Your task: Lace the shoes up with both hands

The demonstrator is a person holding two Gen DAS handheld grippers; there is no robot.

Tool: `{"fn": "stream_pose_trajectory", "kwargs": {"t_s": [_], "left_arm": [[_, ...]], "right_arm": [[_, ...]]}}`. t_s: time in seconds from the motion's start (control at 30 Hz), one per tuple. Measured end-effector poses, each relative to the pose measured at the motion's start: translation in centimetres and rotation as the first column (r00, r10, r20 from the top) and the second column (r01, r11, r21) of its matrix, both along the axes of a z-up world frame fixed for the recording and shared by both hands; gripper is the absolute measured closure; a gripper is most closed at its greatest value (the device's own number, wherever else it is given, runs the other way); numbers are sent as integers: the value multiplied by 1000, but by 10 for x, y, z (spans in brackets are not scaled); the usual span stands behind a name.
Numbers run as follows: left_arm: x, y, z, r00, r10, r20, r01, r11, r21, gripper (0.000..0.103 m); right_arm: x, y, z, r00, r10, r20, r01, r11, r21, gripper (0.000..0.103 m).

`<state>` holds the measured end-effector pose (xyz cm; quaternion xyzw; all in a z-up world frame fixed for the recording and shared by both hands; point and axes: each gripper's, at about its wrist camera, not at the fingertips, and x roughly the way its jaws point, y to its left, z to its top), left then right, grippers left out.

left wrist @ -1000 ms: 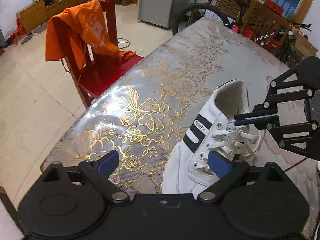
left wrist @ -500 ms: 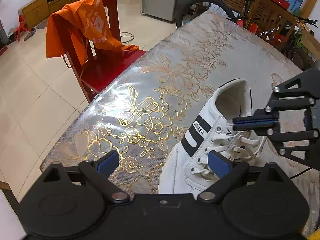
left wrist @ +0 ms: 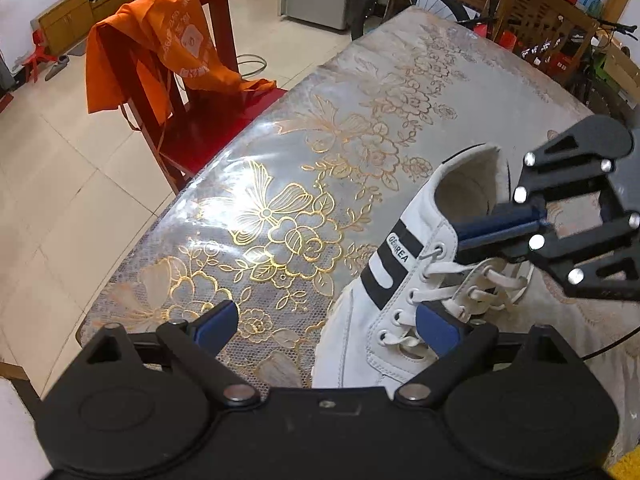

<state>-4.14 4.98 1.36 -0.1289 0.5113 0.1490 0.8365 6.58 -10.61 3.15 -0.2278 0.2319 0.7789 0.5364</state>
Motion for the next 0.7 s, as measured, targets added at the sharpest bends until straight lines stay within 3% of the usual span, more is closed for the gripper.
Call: {"fn": "stream_pose_trajectory", "kwargs": {"t_s": [0.07, 0.13, 0.27, 0.37, 0.5, 0.57, 0.63, 0.7], "left_arm": [[-1, 0, 0, 1000, -4, 2, 4, 1000, -3, 8], [-3, 0, -1, 1000, -14, 3, 14, 1000, 2, 8], [-6, -3, -3, 999, -47, 2, 47, 999, 18, 8], [-11, -6, -5, 998, -65, 5, 65, 998, 19, 8], [-22, -6, -9, 997, -80, 20, 80, 997, -1, 8], [-27, -6, -10, 996, -83, 26, 83, 996, -13, 8], [-31, -5, -12, 996, -85, 34, 86, 996, -25, 8], [-34, -3, -13, 995, -88, 45, 90, 995, -41, 8]], "right_arm": [[2, -2, 4, 1000, -27, -7, 27, 1000, 2, 84], [3, -6, 10, 999, -54, 8, 54, 998, 14, 66], [-7, -9, 29, 997, -58, 40, 57, 997, 49, 65], [-29, 6, 31, 989, 8, 146, -14, 999, 40, 66], [-55, 27, 11, 950, 107, 294, -100, 994, -39, 80], [-57, 35, 1, 952, 111, 286, -90, 992, -84, 84], [-54, 41, -3, 967, 79, 240, -55, 993, -108, 96], [-51, 41, 2, 982, 24, 189, -4, 995, -103, 98]]}}
